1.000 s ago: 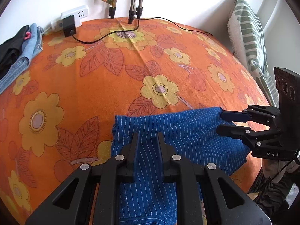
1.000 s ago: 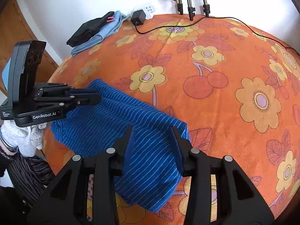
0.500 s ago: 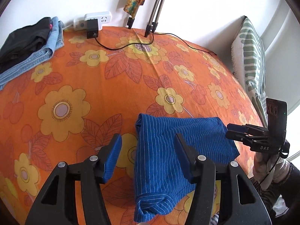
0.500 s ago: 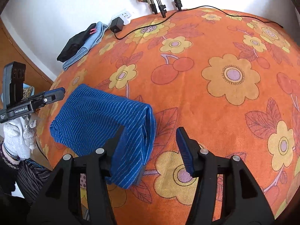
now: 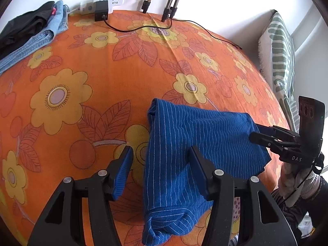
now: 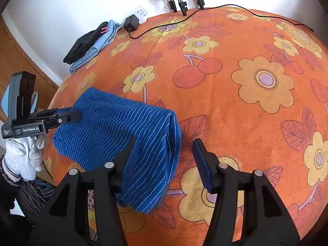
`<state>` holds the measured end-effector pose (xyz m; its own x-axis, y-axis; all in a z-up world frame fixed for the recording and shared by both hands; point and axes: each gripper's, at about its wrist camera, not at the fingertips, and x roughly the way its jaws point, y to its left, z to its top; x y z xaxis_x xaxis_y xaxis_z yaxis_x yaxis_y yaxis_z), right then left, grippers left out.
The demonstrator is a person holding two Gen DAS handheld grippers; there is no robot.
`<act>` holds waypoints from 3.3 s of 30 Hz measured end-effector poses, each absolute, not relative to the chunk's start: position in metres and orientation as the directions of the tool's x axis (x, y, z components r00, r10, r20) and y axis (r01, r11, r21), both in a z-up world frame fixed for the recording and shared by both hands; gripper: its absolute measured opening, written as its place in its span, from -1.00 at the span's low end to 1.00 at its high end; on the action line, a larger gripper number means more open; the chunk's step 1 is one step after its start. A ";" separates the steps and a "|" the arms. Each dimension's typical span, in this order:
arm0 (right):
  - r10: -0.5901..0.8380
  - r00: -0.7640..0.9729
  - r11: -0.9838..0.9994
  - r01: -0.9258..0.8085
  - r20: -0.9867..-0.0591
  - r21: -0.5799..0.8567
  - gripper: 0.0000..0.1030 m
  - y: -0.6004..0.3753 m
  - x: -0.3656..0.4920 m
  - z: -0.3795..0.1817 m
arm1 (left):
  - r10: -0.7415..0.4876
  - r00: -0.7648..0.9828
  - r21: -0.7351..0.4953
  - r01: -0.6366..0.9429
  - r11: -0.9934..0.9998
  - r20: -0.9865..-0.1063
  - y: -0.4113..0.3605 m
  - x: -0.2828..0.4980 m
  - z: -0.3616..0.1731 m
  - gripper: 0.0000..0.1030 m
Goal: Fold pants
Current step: 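Close both grippers on the folded blue briefs and lift them, then carry the briefs with both grippers onto the stack of folded clothes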
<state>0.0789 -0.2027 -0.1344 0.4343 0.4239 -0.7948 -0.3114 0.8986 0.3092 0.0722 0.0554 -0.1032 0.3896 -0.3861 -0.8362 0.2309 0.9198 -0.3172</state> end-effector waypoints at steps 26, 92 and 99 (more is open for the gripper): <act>0.458 0.459 0.871 -0.401 -0.761 0.283 -0.76 -0.174 0.064 -0.120 | -0.350 0.493 -0.227 0.292 0.929 -0.797 0.030 0.053 -0.083 -0.75; 0.549 0.630 0.736 -0.676 -0.549 -0.040 -0.77 0.155 0.281 0.019 | 0.061 0.852 -0.136 -0.153 0.979 -0.520 0.304 0.182 0.022 -0.76; 0.540 0.623 0.743 -0.669 -0.566 -0.027 -0.77 0.192 0.336 0.001 | 0.081 0.839 -0.147 -0.188 0.971 -0.539 0.337 0.228 0.002 -0.76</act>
<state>0.3364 0.1923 0.0014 0.6228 0.5399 -0.5662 -0.6688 0.7429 -0.0272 0.2282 0.3370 0.0024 0.8386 0.0809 -0.5386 -0.1882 0.9710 -0.1472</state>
